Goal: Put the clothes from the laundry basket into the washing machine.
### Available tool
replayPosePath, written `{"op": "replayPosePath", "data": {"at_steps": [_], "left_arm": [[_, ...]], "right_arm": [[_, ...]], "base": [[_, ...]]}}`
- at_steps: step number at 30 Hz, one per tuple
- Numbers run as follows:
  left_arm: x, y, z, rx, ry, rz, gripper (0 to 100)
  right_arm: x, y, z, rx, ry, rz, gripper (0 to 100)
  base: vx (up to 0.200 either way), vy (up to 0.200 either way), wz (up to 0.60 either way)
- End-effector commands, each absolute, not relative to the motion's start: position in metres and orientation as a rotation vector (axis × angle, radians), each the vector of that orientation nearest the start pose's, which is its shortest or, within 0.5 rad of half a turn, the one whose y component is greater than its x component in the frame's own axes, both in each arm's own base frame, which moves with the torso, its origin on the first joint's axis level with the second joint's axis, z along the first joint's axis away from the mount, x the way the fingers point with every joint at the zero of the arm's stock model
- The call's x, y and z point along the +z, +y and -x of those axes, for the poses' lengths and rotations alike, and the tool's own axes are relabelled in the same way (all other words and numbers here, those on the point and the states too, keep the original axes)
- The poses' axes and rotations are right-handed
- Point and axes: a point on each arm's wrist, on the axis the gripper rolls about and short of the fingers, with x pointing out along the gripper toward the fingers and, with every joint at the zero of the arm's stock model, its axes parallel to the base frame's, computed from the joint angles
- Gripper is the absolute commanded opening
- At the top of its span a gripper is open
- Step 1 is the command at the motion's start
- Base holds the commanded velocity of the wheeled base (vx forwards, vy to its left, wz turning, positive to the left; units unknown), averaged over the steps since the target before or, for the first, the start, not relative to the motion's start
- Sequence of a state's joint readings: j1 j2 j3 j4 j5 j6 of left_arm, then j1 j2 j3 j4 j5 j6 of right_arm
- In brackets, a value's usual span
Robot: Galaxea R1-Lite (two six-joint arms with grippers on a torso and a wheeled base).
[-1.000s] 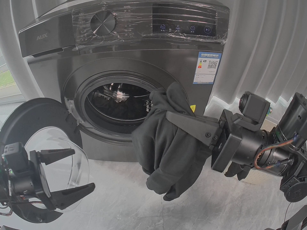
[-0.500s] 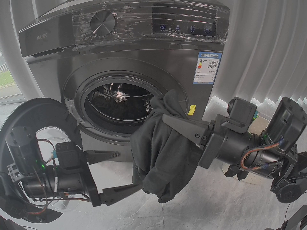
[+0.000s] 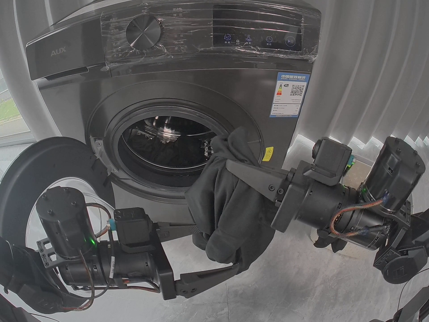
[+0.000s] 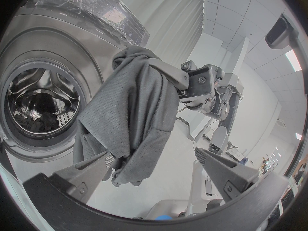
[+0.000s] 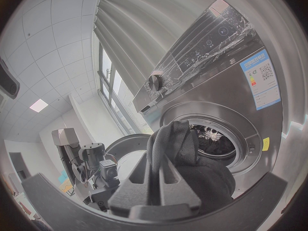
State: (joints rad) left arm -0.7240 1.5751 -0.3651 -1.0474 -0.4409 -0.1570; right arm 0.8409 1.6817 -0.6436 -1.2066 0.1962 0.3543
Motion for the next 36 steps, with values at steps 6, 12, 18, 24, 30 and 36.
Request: {"op": "replayPosePath", "data": {"at_steps": [6,12,18,24,30,36], "left_arm": [[0.148,-0.168,-0.157,-1.199,0.285,0.147,100],[0.151,-0.165,-0.142,-1.236,0.281,0.153,100],[0.153,-0.158,-0.136,-1.244,0.268,0.155,100],[0.156,-0.159,-0.145,-1.217,0.252,0.157,100],[0.153,-0.17,-0.156,-1.214,0.264,0.149,100],[0.142,-0.18,-0.168,-1.205,0.29,0.141,100]], "right_arm": [[0.201,0.211,-0.197,1.015,0.021,-0.373,0],[0.198,0.21,-0.2,1.003,0.027,-0.37,0],[0.197,0.209,-0.201,0.999,0.031,-0.369,0],[0.196,0.212,-0.197,1.016,0.038,-0.37,0],[0.197,0.214,-0.196,1.022,0.033,-0.37,0],[0.198,0.214,-0.196,1.023,0.03,-0.371,0]], "base": [[0.0,0.0,0.0],[0.0,0.0,0.0],[0.0,0.0,0.0],[0.0,0.0,0.0],[0.0,0.0,0.0],[0.0,0.0,0.0]]}}
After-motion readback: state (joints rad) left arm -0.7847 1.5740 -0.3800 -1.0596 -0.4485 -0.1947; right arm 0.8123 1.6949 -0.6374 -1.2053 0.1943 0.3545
